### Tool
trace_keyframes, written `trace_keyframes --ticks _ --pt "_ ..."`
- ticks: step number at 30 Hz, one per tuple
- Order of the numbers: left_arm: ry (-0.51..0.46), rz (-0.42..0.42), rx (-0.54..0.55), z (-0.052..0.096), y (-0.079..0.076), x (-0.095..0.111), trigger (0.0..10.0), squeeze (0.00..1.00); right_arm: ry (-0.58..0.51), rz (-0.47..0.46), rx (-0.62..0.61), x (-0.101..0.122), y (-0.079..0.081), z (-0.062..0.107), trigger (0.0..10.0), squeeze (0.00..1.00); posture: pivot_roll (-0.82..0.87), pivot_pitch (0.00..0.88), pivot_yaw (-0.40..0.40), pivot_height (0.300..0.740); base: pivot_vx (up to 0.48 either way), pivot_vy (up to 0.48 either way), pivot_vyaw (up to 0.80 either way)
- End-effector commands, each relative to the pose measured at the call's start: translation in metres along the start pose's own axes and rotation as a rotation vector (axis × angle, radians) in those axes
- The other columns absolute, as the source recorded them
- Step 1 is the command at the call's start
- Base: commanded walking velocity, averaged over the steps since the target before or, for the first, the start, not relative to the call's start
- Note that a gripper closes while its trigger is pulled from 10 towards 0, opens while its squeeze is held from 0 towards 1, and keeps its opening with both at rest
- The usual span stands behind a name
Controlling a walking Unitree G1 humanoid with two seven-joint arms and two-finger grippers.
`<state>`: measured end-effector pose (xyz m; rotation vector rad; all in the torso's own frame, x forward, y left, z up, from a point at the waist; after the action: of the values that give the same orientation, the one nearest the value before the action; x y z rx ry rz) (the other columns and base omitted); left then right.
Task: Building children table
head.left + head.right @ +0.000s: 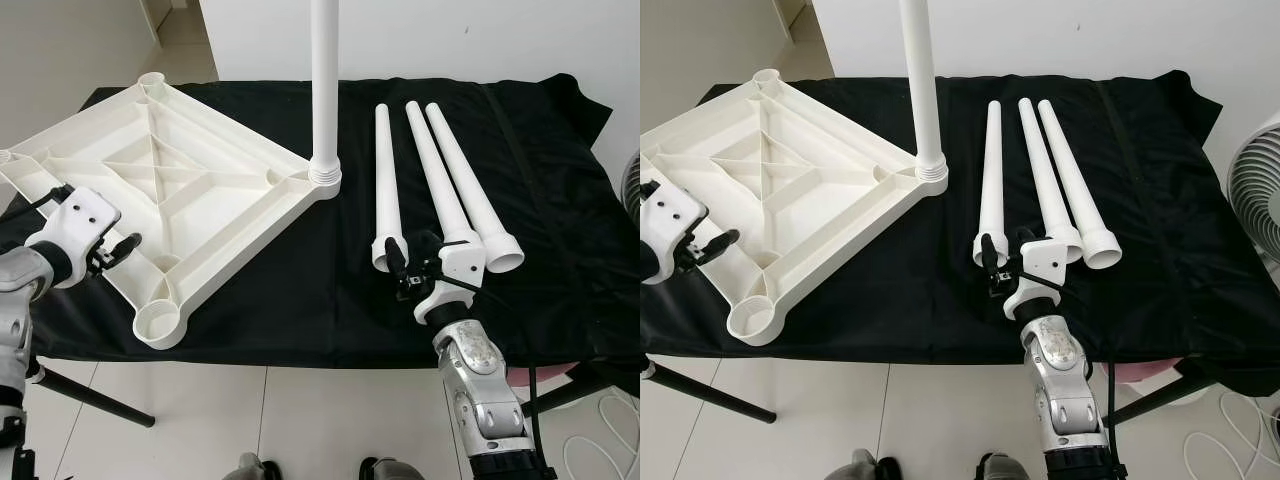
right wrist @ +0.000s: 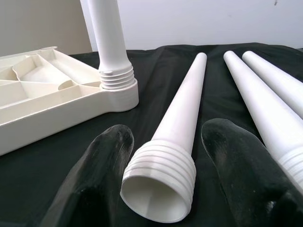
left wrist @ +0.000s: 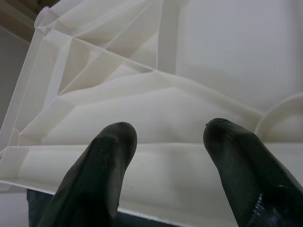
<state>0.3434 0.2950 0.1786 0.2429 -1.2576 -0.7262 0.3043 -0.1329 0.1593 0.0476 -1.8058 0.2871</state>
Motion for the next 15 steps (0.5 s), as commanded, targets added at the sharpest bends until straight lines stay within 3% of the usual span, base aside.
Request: trace_keyframes --ticks 1,11,15 --pt "0.052 -0.034 -0.028 0.003 -0.002 -0.010 10.0 0.00 0.015 0.000 0.007 -0.005 0.001 0.001 10.0 0.00 -0.13 0.086 0.077 0.740 0.000 0.000 0.00" --pt "0.090 -0.122 -0.143 -0.006 -0.028 -0.015 10.0 0.00 0.016 0.000 0.008 -0.006 0.001 0.001 10.0 0.00 -0.12 0.093 0.079 0.740 0.000 0.000 0.00" --pt "0.076 -0.150 -0.234 -0.014 -0.055 -0.013 10.0 0.00 0.018 0.001 0.002 -0.006 0.001 0.002 10.0 0.00 -0.12 0.103 0.086 0.740 0.000 0.000 0.00"
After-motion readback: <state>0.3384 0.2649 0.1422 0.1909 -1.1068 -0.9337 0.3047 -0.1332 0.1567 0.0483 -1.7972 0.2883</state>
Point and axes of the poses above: a point about 5 cm out from each wrist's last joint towards the gripper, its own z axis pointing back from the gripper into the wrist, its own x axis along the axis of the wrist's last joint, y = z × x, the point moved 3 cm from there along -z, pointing out of the wrist towards the gripper, and after that the axes turned 7 degrees about z, right-handed, at the moved point
